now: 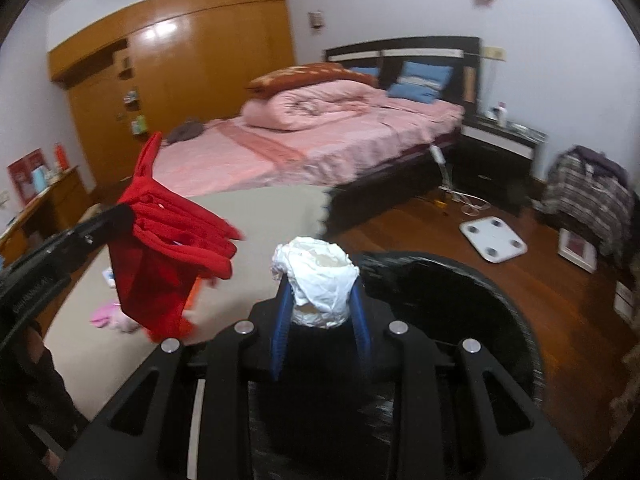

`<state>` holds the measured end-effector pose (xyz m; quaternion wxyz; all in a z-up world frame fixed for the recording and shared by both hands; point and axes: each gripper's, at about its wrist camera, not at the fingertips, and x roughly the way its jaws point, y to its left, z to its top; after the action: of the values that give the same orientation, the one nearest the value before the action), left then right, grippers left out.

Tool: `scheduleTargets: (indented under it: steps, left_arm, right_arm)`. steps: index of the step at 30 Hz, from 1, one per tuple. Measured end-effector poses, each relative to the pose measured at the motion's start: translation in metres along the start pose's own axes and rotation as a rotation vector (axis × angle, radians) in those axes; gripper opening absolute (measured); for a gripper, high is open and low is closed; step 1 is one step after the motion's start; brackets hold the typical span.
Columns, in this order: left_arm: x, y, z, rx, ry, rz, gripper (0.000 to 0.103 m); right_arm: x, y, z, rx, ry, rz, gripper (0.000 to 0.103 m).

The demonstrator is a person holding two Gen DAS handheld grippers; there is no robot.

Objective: Collect trash
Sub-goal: 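Drop the red glove and white bag into the bin with both grippers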

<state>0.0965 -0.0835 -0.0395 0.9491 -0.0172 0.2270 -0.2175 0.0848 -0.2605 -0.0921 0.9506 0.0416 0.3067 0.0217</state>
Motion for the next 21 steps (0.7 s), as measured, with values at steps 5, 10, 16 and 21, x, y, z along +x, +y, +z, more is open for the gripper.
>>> scheduleTargets:
  steps: [5, 10, 16, 21]
  left_arm:
    - [0.025, -0.037, -0.001, 0.028, 0.033, -0.105, 0.005]
    - [0.048, -0.063, -0.013, 0.045, 0.084, -0.165, 0.006]
    - [0.055, -0.057, -0.024, 0.051, 0.112, -0.133, 0.036]
    - [0.041, -0.026, -0.031, 0.043, 0.102, -0.032, 0.043]
  right_arm:
    - [-0.006, -0.041, -0.017, 0.040, 0.018, -0.098, 0.028]
    - [-0.005, -0.067, -0.029, 0.078, 0.036, -0.160, 0.030]
    - [-0.001, -0.075, -0.034, 0.096, 0.032, -0.212, 0.065]
    - [0.001, -0.059, -0.027, 0.083, -0.014, -0.192, 0.089]
